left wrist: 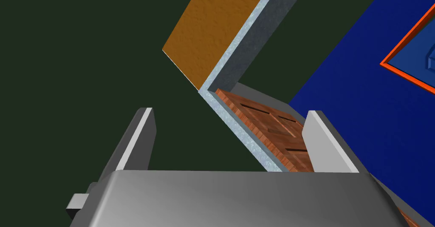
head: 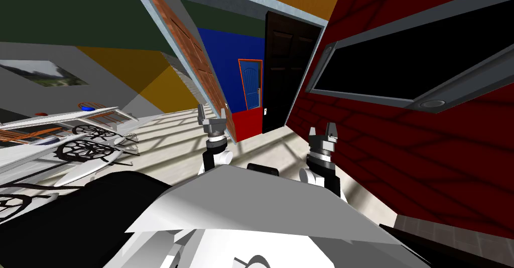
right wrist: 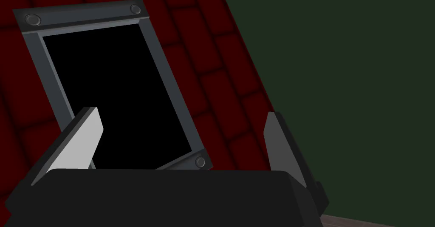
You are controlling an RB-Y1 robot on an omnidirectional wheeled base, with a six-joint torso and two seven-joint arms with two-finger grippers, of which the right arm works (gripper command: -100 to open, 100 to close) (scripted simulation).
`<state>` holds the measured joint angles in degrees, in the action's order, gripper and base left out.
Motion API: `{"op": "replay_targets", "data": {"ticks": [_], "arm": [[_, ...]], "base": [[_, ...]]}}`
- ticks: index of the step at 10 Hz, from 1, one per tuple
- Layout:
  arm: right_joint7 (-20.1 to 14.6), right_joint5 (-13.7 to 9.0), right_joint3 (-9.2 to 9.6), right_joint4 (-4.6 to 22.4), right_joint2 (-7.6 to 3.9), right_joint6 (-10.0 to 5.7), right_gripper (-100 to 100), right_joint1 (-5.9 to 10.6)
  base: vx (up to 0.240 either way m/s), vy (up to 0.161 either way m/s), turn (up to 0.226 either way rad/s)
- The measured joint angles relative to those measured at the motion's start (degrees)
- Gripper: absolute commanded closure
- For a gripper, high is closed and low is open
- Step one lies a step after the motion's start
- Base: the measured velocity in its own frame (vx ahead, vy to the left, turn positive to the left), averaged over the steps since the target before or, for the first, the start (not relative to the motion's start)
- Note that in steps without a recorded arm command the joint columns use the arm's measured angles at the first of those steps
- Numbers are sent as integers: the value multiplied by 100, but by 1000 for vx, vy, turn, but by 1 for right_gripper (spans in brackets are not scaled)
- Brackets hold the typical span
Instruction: Push the door open
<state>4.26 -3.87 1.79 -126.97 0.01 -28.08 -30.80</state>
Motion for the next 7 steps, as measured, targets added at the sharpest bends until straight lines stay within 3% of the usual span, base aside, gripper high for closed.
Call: {"op": "replay_targets", "data": {"ticks": [7], "arm": [[-52, 66, 63, 878, -205, -166, -100, 360]], "base": [[158, -17, 59]]}}
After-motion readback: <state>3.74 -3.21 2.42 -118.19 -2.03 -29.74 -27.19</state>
